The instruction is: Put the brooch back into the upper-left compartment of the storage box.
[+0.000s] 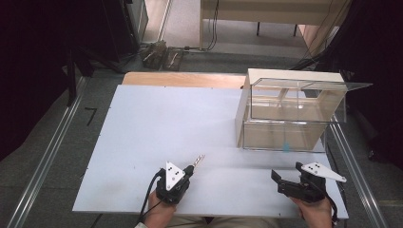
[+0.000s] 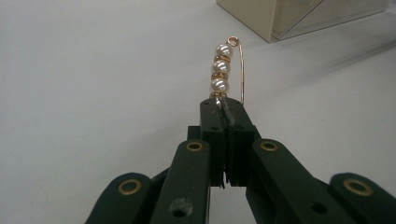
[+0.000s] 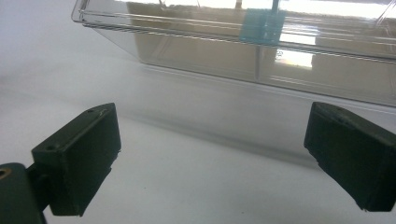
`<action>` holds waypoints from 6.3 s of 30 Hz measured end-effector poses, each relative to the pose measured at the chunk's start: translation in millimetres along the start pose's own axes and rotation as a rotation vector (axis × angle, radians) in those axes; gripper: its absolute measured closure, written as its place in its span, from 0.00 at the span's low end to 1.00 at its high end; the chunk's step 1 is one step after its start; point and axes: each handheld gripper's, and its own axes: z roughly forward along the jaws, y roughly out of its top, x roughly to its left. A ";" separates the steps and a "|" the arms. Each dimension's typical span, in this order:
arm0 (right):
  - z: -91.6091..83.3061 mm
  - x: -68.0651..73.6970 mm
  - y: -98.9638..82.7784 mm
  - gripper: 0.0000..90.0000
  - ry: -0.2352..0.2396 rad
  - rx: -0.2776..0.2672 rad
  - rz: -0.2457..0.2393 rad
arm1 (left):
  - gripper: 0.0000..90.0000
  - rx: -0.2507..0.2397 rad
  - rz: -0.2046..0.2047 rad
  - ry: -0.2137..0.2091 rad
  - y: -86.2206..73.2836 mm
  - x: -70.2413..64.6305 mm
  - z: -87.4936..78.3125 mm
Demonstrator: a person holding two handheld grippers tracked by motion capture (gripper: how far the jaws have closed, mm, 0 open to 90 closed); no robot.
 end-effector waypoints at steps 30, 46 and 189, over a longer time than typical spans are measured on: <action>21.4 47.9 5.4 0.35 0.118 -0.004 -0.144 | 0.97 -0.003 0.047 -0.100 6.2 -39.3 29.9; 35.7 62.6 8.7 0.37 0.184 0.012 -0.144 | 0.97 -0.010 0.054 -0.118 6.1 -52.1 40.9; 10.6 56.0 73.2 0.97 0.457 -0.355 0.089 | 0.19 -0.007 -0.250 0.218 -0.8 103.6 -57.1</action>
